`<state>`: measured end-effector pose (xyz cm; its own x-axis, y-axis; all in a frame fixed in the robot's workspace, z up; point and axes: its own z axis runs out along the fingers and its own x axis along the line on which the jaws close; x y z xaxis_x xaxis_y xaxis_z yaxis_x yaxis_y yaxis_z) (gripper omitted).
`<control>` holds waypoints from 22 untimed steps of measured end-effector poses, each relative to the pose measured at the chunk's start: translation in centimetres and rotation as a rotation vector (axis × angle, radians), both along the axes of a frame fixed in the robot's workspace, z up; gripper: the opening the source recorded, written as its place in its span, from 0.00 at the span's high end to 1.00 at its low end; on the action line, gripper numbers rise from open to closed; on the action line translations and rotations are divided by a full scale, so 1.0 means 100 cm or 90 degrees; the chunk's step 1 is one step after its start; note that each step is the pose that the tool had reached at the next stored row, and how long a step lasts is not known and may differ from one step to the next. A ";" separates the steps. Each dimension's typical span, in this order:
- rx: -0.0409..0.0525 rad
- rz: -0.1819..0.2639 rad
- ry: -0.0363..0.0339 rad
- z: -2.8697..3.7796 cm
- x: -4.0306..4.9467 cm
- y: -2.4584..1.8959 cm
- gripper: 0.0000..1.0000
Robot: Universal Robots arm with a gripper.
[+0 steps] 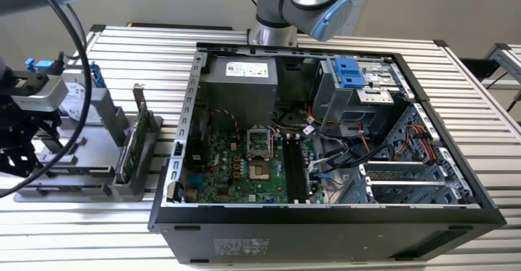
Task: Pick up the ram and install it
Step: 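Pick up the ram and move it above insertion slot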
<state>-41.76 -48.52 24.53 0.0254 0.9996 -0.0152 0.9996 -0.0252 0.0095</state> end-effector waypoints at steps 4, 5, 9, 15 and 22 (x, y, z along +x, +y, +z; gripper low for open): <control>0.0000 0.000 0.0000 -0.0024 0.0000 0.0000 0.00; 0.0000 0.000 0.0000 -0.0030 0.0000 0.0000 0.00; 0.0000 0.000 0.0001 -0.0054 0.0000 0.0000 0.00; 0.0000 0.000 0.0002 -0.0090 0.0000 0.0000 0.00; 0.0000 0.000 0.0002 -0.0105 0.0000 0.0000 0.00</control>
